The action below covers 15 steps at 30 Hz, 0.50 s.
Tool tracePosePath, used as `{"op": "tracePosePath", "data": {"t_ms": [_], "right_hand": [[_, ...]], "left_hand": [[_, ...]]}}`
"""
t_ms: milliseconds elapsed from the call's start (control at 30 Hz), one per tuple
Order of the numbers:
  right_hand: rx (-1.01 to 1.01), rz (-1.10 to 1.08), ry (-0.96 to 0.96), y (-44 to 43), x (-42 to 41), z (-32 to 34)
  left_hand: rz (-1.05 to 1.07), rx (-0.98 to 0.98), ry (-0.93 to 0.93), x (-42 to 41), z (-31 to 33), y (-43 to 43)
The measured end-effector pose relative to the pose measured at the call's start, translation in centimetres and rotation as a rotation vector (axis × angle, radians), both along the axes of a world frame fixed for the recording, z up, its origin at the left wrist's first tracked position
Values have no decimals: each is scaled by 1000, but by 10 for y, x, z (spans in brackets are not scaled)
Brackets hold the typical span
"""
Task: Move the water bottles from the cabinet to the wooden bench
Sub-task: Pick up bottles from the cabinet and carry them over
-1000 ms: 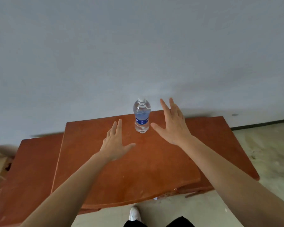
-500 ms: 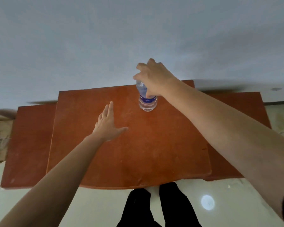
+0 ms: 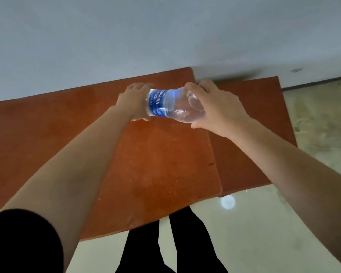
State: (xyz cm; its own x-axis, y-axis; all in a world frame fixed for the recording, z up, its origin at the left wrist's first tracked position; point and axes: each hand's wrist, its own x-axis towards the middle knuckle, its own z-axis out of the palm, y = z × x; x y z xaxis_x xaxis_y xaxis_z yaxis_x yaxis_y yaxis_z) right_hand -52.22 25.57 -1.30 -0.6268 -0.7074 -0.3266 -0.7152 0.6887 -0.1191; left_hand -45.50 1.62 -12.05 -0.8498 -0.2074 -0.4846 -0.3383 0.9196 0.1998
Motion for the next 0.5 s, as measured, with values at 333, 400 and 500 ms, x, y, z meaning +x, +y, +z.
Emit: {"op": "tracePosePath", "data": {"t_ms": [333,400,500], "right_hand": [[-75,-231,-300,50,65,-111],[-52,-252,-269,55,81,-119],[-37,-289,-308,53,101,-123]], "left_hand": [[-244,-371,-94,10,-12,42],[-252,-410,-207,22,-4,57],[-206,-383,-423,52,4,72]]}}
